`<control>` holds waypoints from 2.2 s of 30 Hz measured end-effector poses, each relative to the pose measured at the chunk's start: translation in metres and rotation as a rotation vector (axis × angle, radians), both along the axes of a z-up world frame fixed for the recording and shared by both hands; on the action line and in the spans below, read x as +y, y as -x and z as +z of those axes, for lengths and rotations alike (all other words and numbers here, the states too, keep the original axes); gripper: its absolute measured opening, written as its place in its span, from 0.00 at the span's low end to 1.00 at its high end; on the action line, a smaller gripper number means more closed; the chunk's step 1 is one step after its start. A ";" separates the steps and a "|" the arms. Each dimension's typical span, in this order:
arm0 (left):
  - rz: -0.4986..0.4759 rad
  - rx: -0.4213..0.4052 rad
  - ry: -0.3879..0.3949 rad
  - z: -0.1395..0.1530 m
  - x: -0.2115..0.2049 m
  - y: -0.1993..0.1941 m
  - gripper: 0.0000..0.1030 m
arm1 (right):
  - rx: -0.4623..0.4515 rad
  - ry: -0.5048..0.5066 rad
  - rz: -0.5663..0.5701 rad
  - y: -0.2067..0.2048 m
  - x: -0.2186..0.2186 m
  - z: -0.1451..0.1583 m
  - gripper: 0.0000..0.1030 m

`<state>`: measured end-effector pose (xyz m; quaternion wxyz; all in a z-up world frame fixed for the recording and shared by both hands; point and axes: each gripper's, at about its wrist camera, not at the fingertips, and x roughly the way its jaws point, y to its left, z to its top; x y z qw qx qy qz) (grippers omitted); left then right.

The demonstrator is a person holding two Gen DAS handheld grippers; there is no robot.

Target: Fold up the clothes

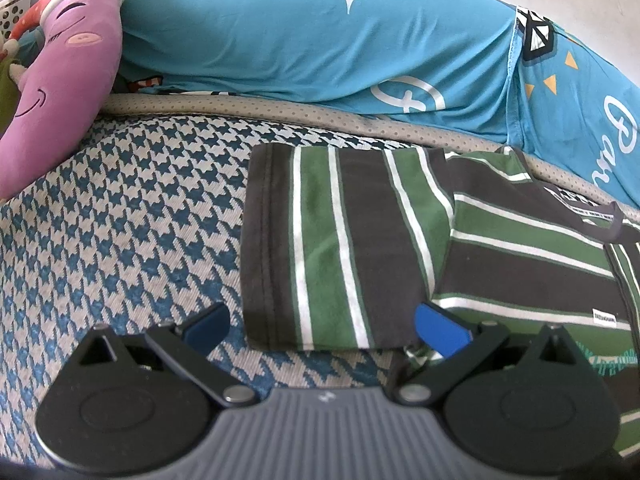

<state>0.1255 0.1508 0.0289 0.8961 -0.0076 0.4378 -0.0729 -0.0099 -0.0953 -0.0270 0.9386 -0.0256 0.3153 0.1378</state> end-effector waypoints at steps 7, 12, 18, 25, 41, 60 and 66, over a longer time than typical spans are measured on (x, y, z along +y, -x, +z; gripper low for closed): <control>-0.002 -0.003 -0.003 0.000 -0.001 0.001 1.00 | 0.008 0.011 -0.007 -0.001 0.003 0.000 1.00; -0.004 -0.005 -0.003 -0.001 -0.001 0.002 1.00 | 0.019 0.030 -0.010 -0.002 0.006 0.002 1.00; -0.002 -0.007 0.000 0.000 0.000 0.003 1.00 | 0.015 0.065 -0.008 -0.002 0.010 0.002 1.00; 0.008 -0.017 0.013 0.004 0.004 0.005 1.00 | 0.013 0.067 -0.006 -0.001 0.010 0.001 1.00; 0.099 -0.013 0.101 0.020 0.055 -0.016 1.00 | 0.126 0.086 -0.049 -0.008 0.019 0.011 1.00; 0.141 0.000 0.300 0.013 0.076 -0.046 0.96 | 0.089 0.123 0.040 0.027 0.061 0.069 0.84; 0.086 0.000 0.272 0.009 0.048 -0.051 0.94 | 0.108 0.124 -0.006 0.014 0.055 0.056 0.81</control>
